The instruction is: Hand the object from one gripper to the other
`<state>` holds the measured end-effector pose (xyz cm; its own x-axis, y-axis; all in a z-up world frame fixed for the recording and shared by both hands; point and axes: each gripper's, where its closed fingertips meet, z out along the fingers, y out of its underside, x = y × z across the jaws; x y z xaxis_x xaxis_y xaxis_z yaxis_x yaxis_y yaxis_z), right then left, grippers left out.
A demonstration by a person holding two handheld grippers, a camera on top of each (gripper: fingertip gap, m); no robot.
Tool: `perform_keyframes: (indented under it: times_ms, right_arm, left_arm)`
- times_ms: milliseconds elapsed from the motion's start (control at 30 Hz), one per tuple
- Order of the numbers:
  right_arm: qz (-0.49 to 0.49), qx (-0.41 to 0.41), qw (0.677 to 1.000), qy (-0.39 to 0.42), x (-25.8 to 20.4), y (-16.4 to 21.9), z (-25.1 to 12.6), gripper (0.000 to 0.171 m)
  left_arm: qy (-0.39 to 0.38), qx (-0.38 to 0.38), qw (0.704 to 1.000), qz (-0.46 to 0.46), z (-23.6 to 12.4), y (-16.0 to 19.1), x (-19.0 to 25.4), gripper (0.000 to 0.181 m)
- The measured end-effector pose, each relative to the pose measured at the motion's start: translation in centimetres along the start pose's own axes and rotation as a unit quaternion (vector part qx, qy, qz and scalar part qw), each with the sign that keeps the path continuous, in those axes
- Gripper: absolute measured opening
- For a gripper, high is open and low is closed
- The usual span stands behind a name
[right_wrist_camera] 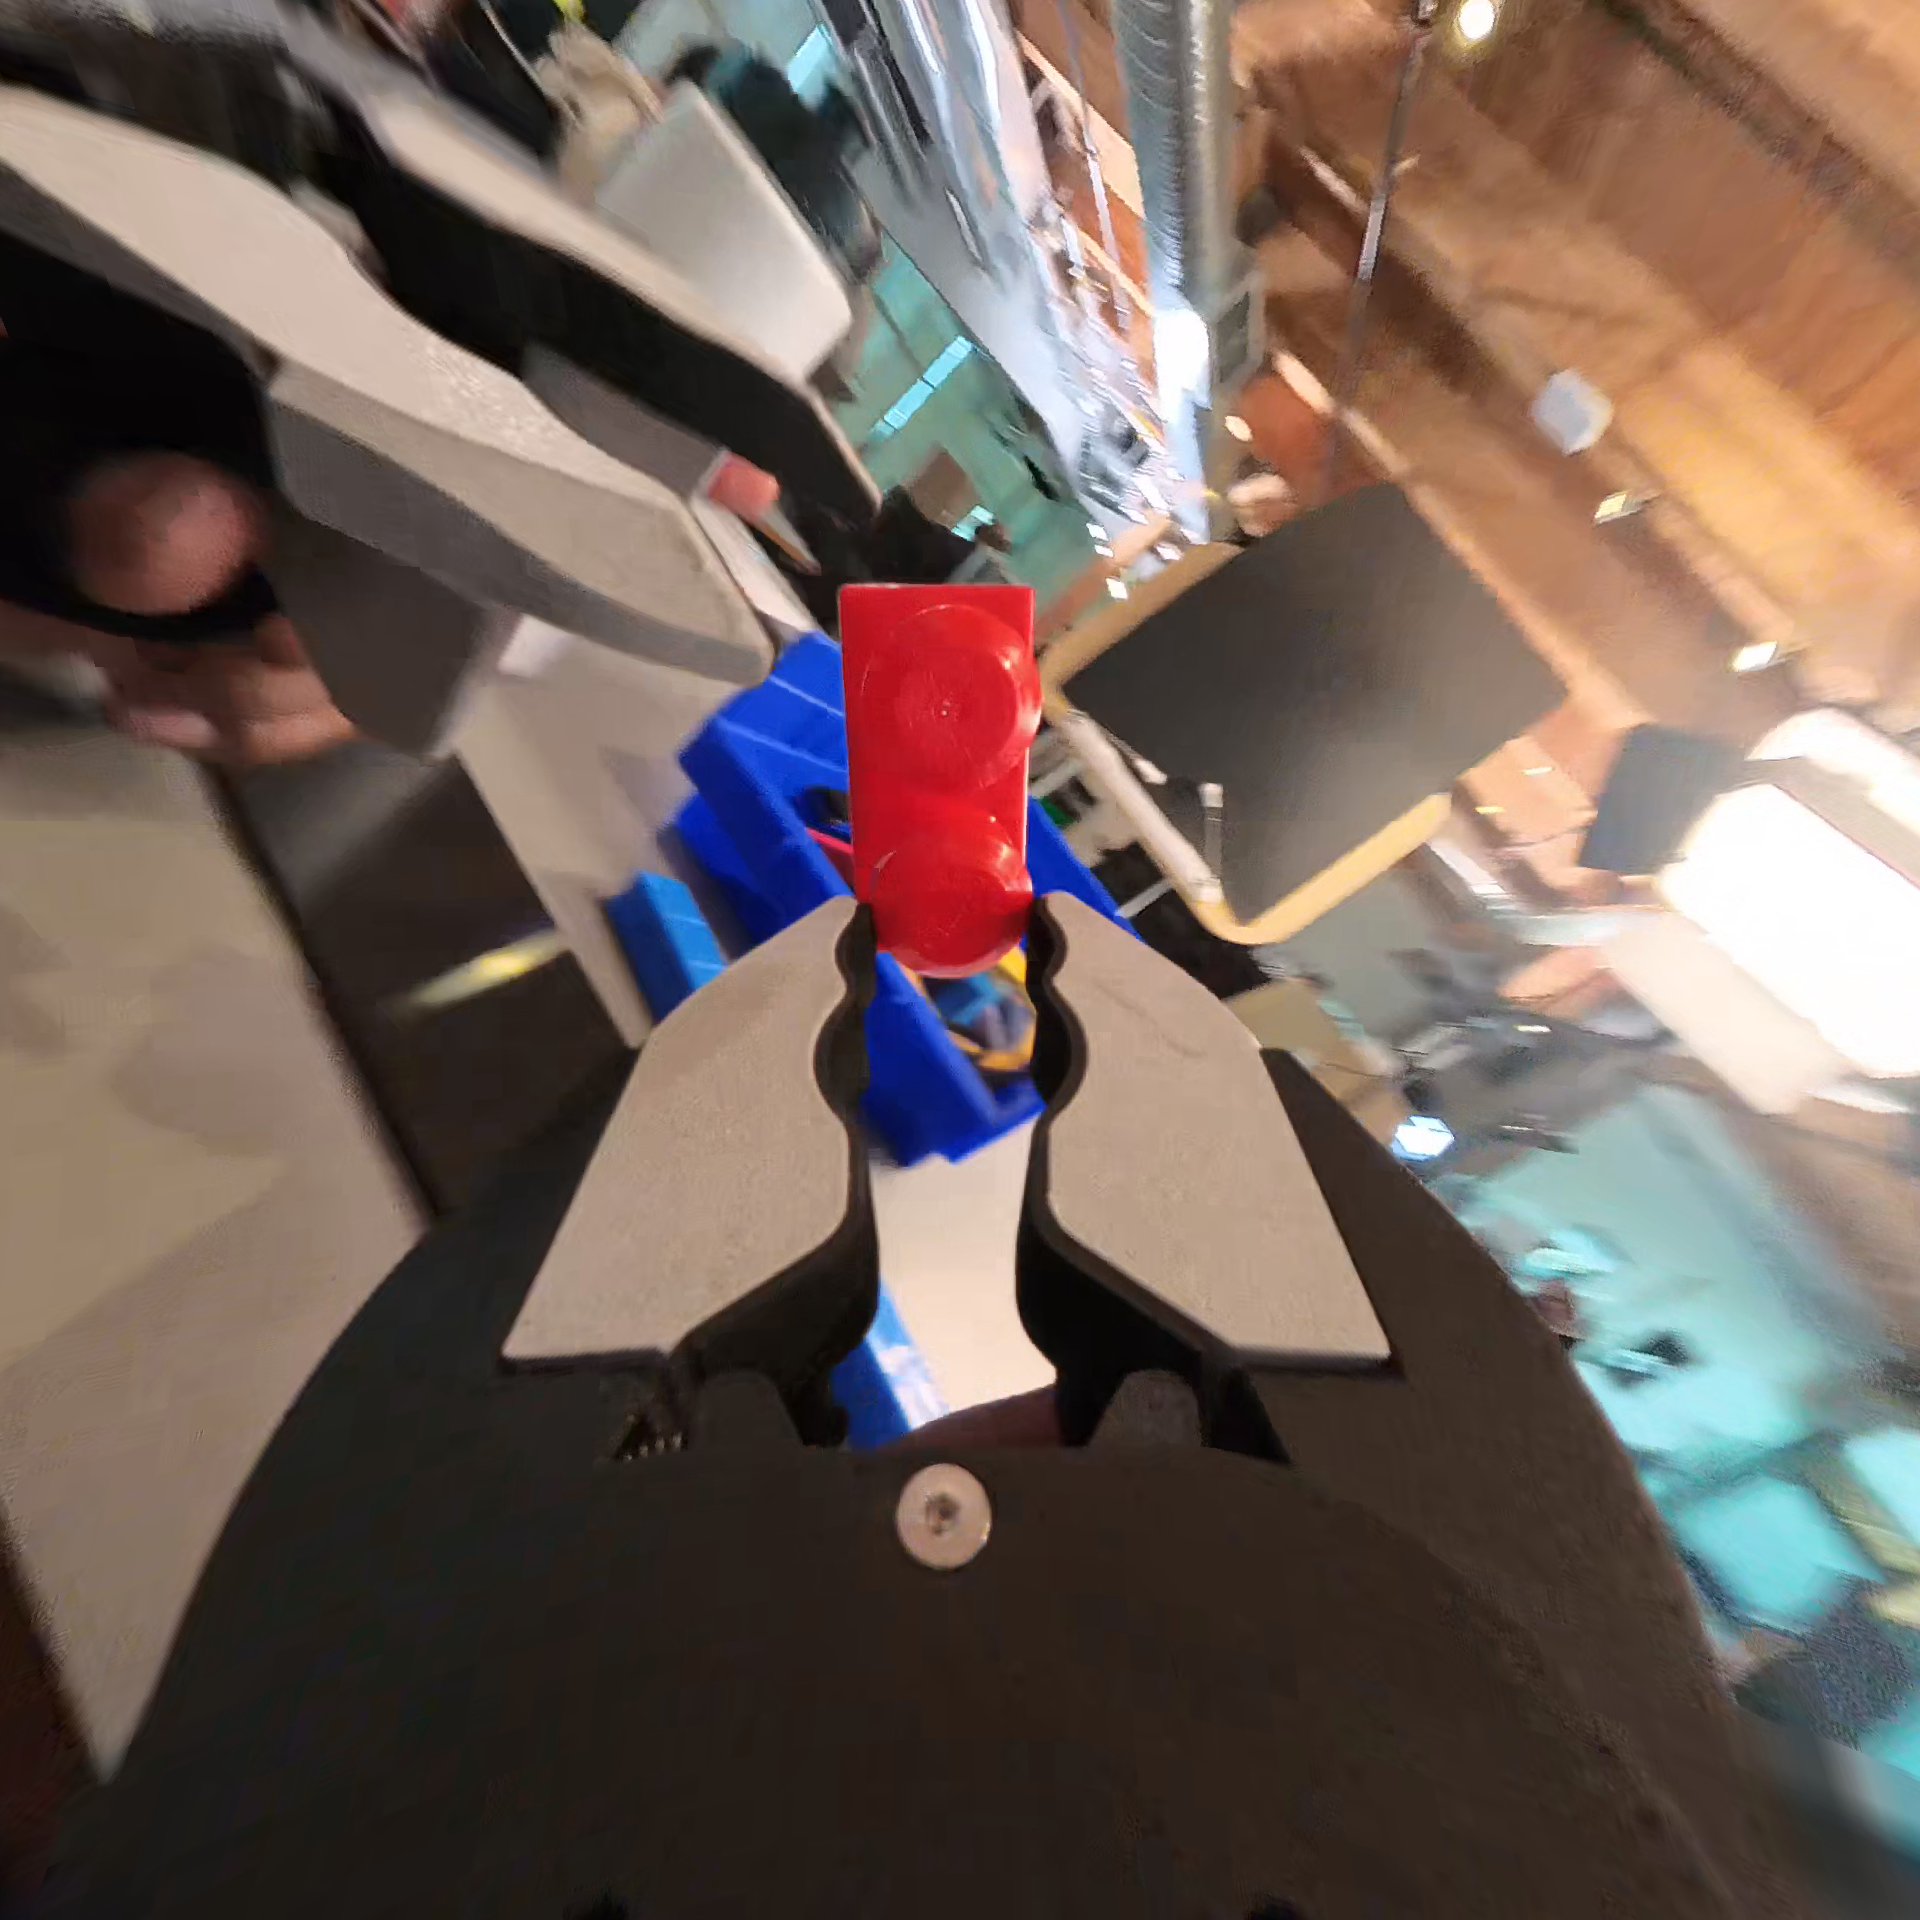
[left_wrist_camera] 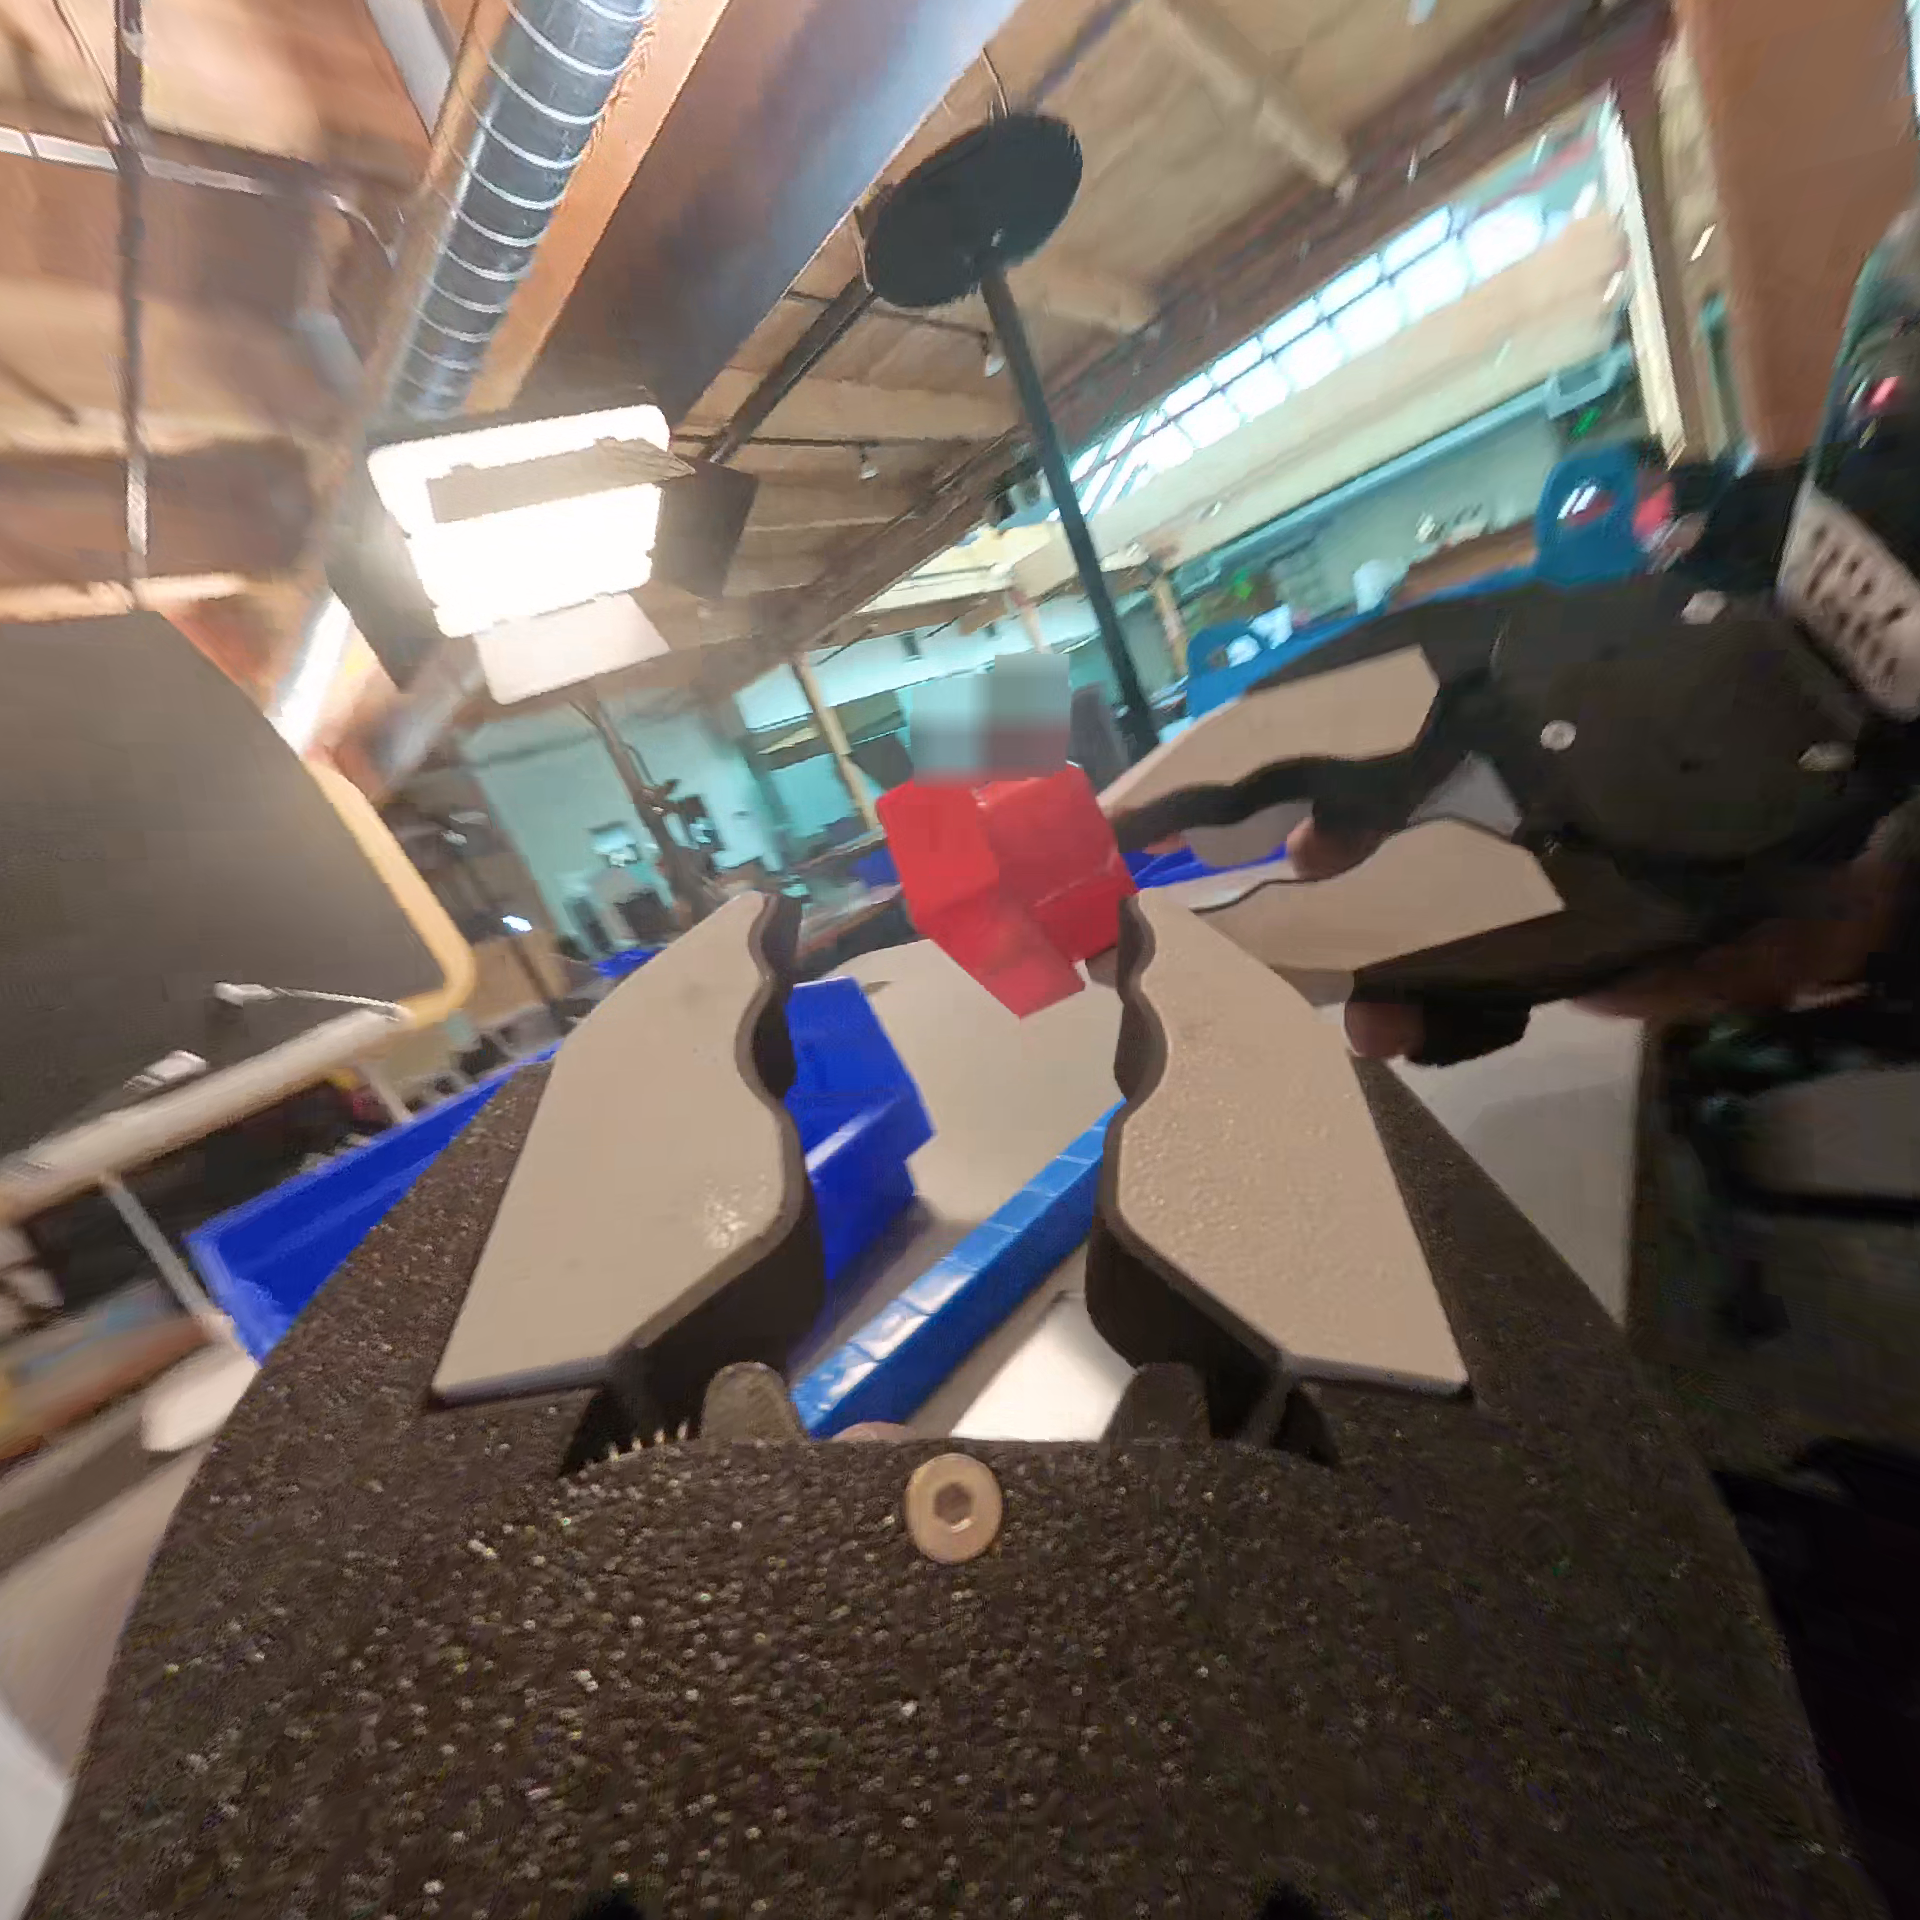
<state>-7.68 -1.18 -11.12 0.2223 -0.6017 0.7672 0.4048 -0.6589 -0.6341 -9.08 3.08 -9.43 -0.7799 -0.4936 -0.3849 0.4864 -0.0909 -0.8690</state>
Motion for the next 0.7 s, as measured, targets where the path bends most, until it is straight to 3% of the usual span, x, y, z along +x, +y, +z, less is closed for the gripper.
perform_keyframes:
  times_ms: [133, 267, 467, 700]
  right_arm:
    - [-0.12, -0.025, 0.989, 0.086, 0.7, 0.6, 0.2, 0.028]
    - [-0.195, -0.043, 0.976, 0.092, -0.3, 1.6, 0.5, 0.028]
    - [-0.21, -0.034, 0.976, 0.049, -1.2, 2.2, 0.3, 0.028]
    - [-0.231, -0.012, 0.973, -0.011, -2.9, 2.2, -0.1, 0.028]
  left_arm:
    - [-0.056, -0.013, 0.989, 0.137, 0.2, -0.1, 0.3, 0.06]
    - [-0.094, 0.001, 0.972, 0.217, -0.2, -0.9, 0.2, 0.053]
    - [-0.016, -0.06, 0.94, 0.335, -0.3, 2.5, 1.6, 0.055]
    - [0.026, -0.076, 0.921, 0.381, -0.2, 3.9, 3.2, 0.054]
